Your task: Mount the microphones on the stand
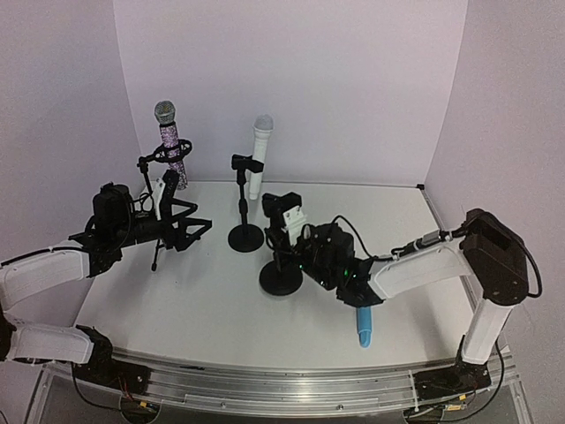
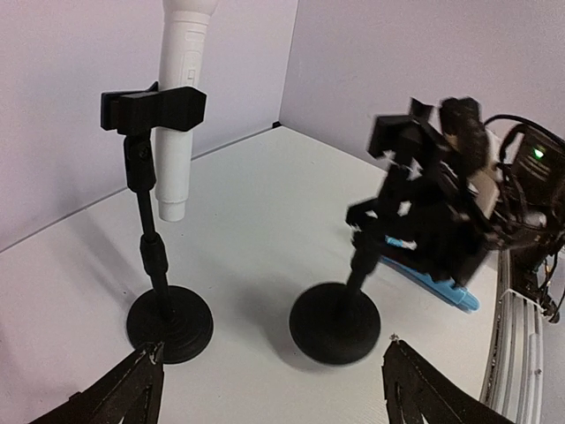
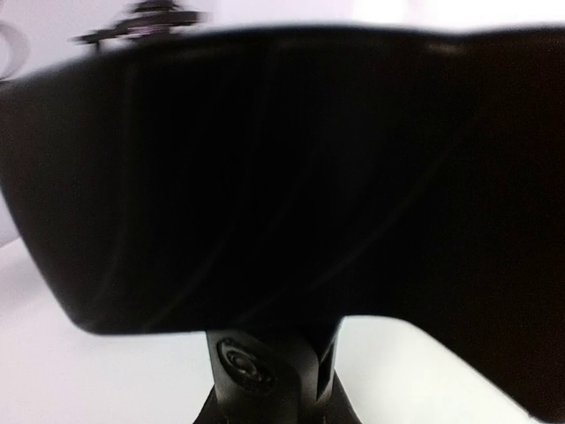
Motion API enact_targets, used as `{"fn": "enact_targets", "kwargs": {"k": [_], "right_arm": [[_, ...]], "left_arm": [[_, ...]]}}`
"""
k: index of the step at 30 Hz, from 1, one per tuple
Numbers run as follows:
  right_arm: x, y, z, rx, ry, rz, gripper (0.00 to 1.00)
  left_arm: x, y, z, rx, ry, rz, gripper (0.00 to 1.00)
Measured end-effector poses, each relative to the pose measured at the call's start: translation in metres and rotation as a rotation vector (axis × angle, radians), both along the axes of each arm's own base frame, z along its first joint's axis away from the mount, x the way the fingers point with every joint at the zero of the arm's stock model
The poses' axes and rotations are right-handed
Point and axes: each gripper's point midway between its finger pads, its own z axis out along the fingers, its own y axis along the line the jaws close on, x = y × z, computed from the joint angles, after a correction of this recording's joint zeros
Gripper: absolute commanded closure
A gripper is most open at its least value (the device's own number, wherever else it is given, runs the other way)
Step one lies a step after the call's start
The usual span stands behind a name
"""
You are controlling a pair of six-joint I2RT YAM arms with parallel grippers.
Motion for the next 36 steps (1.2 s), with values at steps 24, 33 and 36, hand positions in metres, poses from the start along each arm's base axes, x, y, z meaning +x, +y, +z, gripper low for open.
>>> {"fn": "enact_targets", "kwargs": {"k": [24,33,36], "right_arm": [[-0.081,0.037,-0.049,0.053,-0.074,0.015,0.30],[-0.091,0.022,-0.043,-0.040,-0.001,0.049,0.15],[-0.098,0.003,-0.036,-0.086,0.092,0.045,0.15]], "left_arm": [[-0.022,-0.002,0.000,-0.002,-0.020,-0.078,0.15],[-0.027,-0.008,-0.004,0.001,-0.011,-0.120,0.10],[-0.030,-0.011,-0.004,0.005,-0.017,-0.134,0.06]]}}
